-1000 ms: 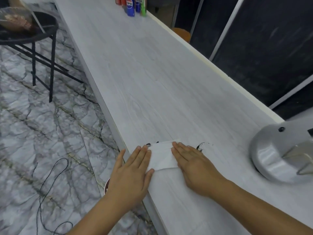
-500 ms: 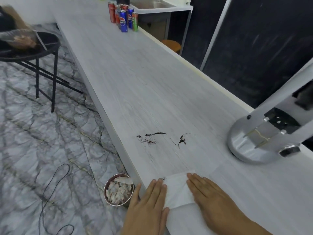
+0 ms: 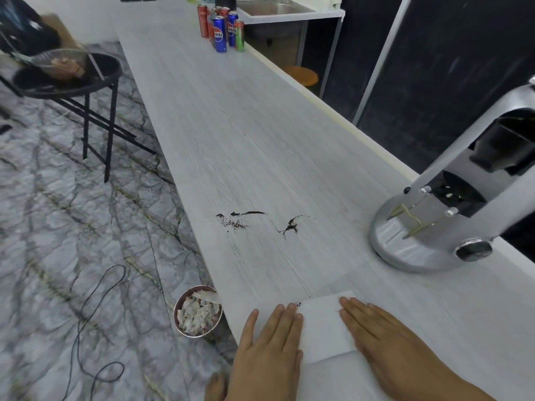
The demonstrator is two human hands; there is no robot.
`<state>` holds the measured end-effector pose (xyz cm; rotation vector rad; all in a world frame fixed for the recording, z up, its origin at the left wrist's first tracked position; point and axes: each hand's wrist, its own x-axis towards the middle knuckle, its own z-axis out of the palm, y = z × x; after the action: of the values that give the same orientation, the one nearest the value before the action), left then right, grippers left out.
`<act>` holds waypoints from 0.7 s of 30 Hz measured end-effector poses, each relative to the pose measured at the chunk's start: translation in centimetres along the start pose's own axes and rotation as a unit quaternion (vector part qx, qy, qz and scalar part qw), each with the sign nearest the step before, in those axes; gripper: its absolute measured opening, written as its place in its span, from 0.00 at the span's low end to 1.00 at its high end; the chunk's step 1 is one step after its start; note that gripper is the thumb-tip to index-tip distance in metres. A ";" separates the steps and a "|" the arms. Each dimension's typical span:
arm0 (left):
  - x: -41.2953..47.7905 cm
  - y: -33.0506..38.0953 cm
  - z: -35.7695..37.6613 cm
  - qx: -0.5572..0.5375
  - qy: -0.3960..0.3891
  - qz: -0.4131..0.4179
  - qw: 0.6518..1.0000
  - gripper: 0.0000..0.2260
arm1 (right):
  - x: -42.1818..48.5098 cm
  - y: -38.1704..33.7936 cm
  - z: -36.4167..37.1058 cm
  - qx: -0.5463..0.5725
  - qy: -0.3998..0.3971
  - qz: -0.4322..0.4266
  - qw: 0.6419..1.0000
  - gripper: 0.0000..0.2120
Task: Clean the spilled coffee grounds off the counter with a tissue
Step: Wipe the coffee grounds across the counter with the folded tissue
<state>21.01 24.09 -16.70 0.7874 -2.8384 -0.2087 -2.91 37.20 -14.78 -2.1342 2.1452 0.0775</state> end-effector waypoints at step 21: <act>15.7 -12.4 0.5 0.008 -0.036 -0.086 0.996 0.23 | 22.0 6.7 -1.0 0.028 0.010 0.004 1.000 0.25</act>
<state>13.84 5.40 -17.27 1.0485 -2.8416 -0.2427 -9.73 15.27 -16.64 -2.1056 2.1411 -0.0035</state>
